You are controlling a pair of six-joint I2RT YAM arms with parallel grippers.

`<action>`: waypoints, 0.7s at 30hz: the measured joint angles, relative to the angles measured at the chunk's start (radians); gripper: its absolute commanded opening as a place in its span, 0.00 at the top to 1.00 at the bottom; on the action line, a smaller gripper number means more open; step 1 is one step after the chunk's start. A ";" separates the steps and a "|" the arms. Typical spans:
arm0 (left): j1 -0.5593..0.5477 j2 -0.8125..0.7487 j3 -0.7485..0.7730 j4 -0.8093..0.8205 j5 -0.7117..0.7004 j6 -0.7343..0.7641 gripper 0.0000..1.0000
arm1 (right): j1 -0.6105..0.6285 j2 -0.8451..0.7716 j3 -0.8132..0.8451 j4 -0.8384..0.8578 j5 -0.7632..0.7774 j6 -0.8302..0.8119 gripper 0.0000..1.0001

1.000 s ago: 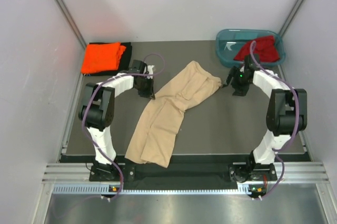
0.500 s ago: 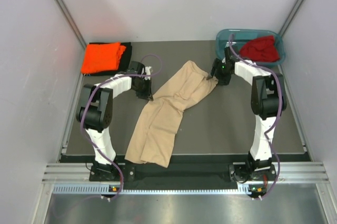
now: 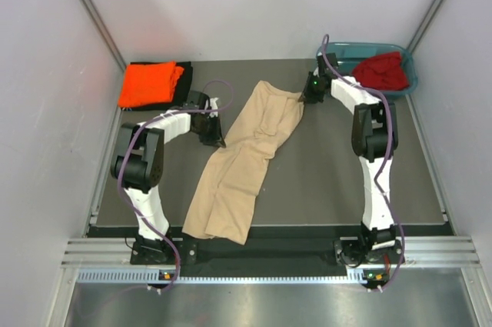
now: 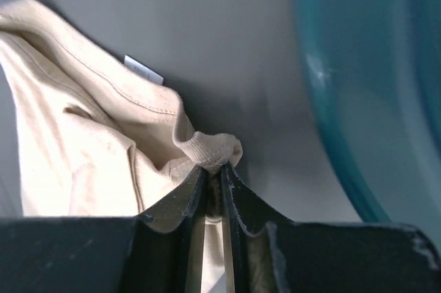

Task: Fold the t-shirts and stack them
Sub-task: Fold the tshirt

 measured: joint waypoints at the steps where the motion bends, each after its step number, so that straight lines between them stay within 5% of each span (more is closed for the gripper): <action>1: 0.002 0.000 -0.006 0.012 0.011 -0.014 0.92 | 0.004 0.022 0.037 0.003 0.003 0.000 0.88; 15: 0.005 0.101 0.034 0.200 0.163 -0.201 0.84 | 0.013 0.317 0.474 0.094 0.026 0.052 0.89; 21: 0.002 0.174 0.115 0.250 0.206 -0.262 0.69 | 0.013 0.387 0.547 0.192 0.041 0.096 0.88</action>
